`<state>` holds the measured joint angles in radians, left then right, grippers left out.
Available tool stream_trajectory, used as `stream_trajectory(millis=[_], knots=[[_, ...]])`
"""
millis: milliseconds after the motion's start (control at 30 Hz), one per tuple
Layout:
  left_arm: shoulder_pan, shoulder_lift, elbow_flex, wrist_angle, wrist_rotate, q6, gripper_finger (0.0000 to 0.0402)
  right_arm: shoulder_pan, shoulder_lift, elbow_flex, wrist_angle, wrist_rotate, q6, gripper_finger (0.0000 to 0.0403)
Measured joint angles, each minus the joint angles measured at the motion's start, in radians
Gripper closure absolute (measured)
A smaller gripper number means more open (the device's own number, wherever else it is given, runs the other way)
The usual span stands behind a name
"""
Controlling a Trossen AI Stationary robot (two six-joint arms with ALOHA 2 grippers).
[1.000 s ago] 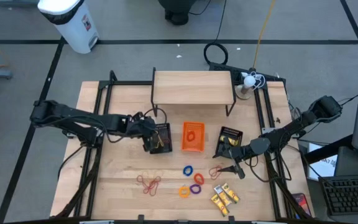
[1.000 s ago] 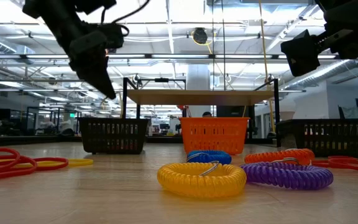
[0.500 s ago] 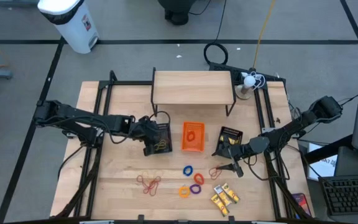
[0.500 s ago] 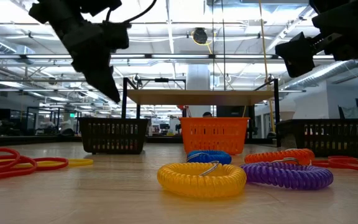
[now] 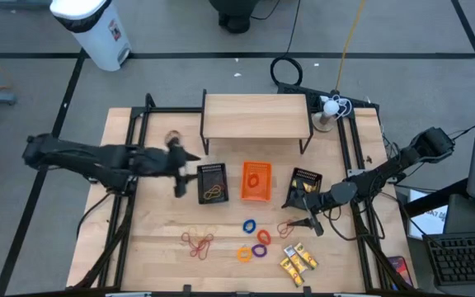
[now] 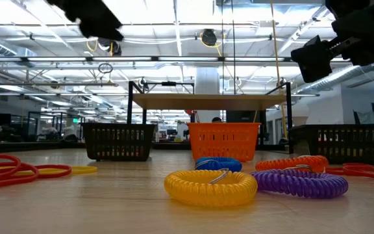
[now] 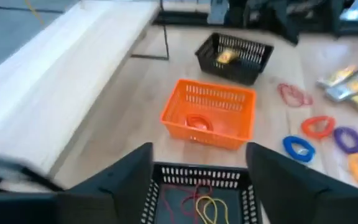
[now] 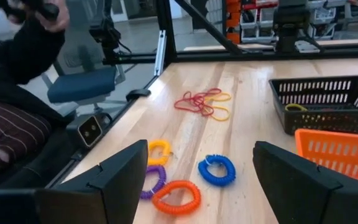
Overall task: Pick & Place Office Desk Supplies
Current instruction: Put the orange spring rubber band into the orange bin
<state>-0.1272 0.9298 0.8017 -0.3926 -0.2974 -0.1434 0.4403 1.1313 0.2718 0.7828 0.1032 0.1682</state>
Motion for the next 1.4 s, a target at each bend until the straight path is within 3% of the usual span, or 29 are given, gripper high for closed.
stream_trajectory(millis=[167,267,433,600,767,900,1167,1400], knots=[[0.000,-0.196,-0.169,0.013,0.051,-0.043,0.0301,0.000,0.000,0.000,-0.041,0.001,-0.057,0.0126],[0.000,-0.308,-0.300,0.180,0.067,-0.063,0.0383,0.000,0.001,0.000,-0.048,0.004,-0.077,0.0128],[0.010,-0.413,-0.489,0.403,0.124,-0.040,0.0395,0.000,0.001,0.000,-0.045,0.009,-0.076,0.0132],[0.028,-0.435,-0.628,0.589,0.140,-0.056,0.0399,-0.001,0.000,0.000,-0.046,0.066,-0.079,0.0133],[0.052,-0.434,-0.714,0.654,0.132,-0.061,0.0400,-0.001,0.021,0.030,-0.078,0.110,-0.088,0.0133],[0.079,-0.435,-0.783,0.740,0.133,-0.072,0.0399,0.026,0.105,0.138,-0.184,0.110,-0.136,0.0133],[0.103,-0.433,-0.787,0.721,0.117,-0.103,0.0393,0.087,0.312,0.400,-0.611,0.196,-0.161,0.0133],[0.103,-0.432,-0.787,0.719,0.105,-0.108,0.0392,0.131,0.438,0.431,-0.542,0.210,-0.240,0.0148]])
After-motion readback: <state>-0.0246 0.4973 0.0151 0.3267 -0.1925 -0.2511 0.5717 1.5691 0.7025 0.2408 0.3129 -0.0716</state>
